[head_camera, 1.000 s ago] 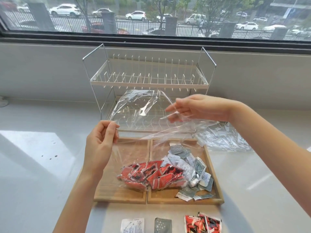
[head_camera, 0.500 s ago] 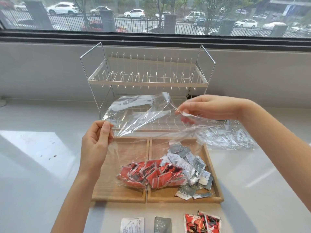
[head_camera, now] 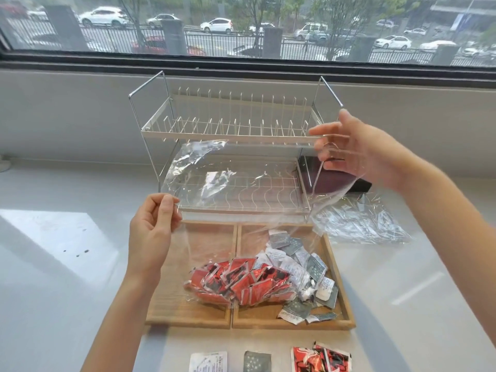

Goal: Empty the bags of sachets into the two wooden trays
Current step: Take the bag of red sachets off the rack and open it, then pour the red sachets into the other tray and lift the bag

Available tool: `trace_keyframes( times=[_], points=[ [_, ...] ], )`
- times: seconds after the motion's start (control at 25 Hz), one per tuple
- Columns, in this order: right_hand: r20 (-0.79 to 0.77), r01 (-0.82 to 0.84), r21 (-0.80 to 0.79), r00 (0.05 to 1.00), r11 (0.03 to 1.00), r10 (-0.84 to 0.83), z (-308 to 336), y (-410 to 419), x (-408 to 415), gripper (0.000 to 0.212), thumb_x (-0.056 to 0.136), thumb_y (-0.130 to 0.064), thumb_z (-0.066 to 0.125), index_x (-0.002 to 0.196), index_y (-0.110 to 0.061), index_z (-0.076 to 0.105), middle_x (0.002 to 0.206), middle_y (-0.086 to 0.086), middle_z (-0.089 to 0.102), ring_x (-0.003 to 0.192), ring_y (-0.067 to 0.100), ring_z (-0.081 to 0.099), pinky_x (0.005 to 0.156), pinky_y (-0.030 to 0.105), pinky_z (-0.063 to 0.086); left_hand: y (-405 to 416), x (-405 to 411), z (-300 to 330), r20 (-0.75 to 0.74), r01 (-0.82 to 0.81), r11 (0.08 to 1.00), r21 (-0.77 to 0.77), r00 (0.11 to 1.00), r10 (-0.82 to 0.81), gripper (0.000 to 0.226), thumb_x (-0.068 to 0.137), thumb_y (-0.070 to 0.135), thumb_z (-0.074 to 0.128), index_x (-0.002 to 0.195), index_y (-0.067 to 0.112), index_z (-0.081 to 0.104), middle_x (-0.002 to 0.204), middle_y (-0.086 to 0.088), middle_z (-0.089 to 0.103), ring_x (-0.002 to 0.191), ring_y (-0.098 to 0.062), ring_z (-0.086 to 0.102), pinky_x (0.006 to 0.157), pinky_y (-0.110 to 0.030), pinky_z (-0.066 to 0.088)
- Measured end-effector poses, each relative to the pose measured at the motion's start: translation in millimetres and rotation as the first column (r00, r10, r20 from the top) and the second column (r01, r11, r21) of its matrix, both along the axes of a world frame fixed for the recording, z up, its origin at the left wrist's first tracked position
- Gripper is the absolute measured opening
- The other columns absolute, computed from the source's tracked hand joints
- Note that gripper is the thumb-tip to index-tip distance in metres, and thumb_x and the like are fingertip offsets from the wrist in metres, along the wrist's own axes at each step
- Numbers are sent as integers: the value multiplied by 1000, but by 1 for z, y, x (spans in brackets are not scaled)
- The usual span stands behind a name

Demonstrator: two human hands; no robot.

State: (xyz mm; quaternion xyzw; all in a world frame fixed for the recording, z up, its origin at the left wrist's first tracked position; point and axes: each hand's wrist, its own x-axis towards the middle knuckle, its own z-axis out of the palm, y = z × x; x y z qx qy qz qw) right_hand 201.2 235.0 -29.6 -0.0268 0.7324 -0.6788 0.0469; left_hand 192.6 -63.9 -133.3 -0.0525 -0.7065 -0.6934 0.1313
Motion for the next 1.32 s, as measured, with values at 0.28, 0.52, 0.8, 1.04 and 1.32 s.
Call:
trace_keyframes(
  times=[0.28,0.52,0.8,1.04,1.32],
  points=[
    [42,104,60,993,993,-107,-105,8,35,31,89,-19,41,114,-29,57,99,-13,73,101,7,64,88,26,47,-8,-1,1,20,-11,998,66,1000,10,18,94,25,40,88,28,56,73,9,65,65,1,60,70,-16,48],
    [261,-149,287,963,946,72,-157,-12,78,42,86,-32,52,123,-47,38,128,-22,50,107,-21,49,84,-1,40,-27,5,-41,239,229,969,-94,950,-201,101,41,88,51,126,35,33,125,15,52,115,1,49,95,-19,37],
    [150,-25,609,985,793,-84,-197,-49,83,56,82,-31,63,132,-35,38,132,-12,49,114,0,47,97,17,35,-23,32,-100,659,564,770,-300,706,-260,95,76,23,69,145,16,4,147,-5,32,118,-6,38,95,-18,28],
    [122,-13,760,985,649,-124,-208,-60,69,45,86,-18,55,130,-18,45,128,3,56,109,14,54,88,22,40,-20,27,-129,566,492,706,-510,810,-156,78,76,15,65,141,20,21,138,-5,46,123,-23,47,104,-34,36],
    [53,31,815,990,579,-129,-211,-69,66,33,90,-18,50,123,-18,51,116,6,59,100,21,58,89,31,42,-28,27,-127,537,403,812,-422,833,-134,55,76,11,68,125,15,45,108,-7,62,76,-5,62,64,-14,45]
  ],
)
